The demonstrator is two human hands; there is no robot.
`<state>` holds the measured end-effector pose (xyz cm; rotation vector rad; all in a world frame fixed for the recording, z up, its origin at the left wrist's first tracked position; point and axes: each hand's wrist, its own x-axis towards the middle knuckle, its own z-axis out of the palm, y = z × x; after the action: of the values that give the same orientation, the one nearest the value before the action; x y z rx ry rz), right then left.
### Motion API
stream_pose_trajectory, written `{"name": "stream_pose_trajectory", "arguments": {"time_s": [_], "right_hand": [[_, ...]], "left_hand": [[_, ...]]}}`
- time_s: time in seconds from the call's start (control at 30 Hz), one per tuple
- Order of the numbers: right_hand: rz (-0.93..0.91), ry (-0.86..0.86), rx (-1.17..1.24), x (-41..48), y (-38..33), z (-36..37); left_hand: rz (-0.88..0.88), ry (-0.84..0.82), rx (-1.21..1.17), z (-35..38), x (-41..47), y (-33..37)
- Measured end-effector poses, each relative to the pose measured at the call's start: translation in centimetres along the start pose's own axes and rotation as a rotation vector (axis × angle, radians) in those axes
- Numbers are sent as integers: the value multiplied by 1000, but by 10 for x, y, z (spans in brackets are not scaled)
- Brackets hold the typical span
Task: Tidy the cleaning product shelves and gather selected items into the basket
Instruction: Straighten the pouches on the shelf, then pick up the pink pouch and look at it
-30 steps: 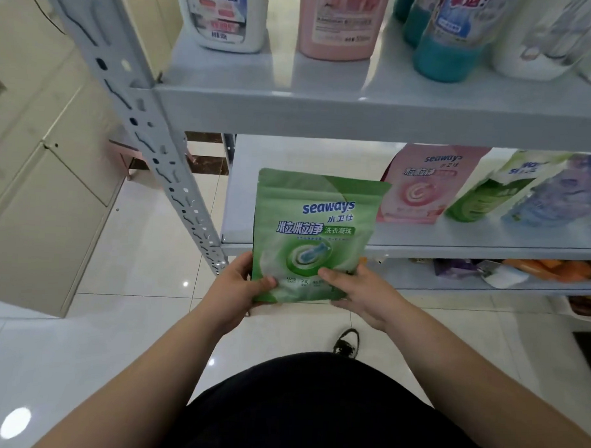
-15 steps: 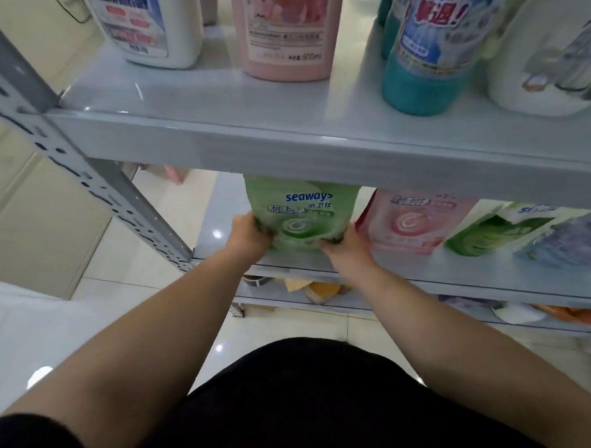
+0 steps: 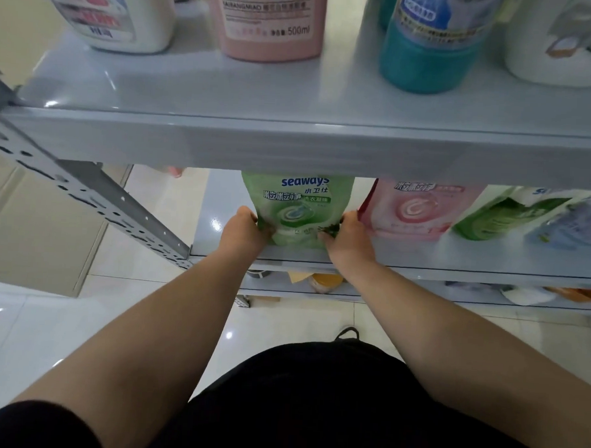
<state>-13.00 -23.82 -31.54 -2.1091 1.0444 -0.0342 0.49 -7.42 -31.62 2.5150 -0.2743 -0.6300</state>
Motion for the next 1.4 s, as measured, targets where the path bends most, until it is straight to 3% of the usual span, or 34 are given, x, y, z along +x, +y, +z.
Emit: {"name": "stream_pose_trajectory", "arguments": {"time_s": [0.17, 0.33, 0.47, 0.63, 0.7, 0.83, 0.93, 1.13, 1.27, 1.4], "right_hand": [[3, 45, 48, -9, -2, 4], [-7, 44, 24, -25, 5, 6], [-21, 17, 23, -34, 6, 2], [-24, 26, 15, -47, 7, -4], [-15, 2, -66, -58, 12, -8], [-138, -173, -476, -92, 25, -22], [-171, -276, -592, -116, 37, -31], [-204, -275, -622, -129, 72, -52], [-238, -287, -629, -119, 95, -86], [-288, -280, -644, -99, 114, -125]], "left_hand": [[11, -7, -42, -3, -5, 1], [132, 12, -131, -5, -27, -16], [209, -23, 79, -8, -40, -34], [454, -55, 411, -5, -60, -55], [547, -52, 530, -1, -69, -62], [650, -148, 648, 10, -84, -63], [678, -183, 681, 21, -96, -55], [666, -288, 539, 42, -115, -10], [641, -218, 310, 54, -121, 49], [462, -78, -90, 65, -114, 120]]}}
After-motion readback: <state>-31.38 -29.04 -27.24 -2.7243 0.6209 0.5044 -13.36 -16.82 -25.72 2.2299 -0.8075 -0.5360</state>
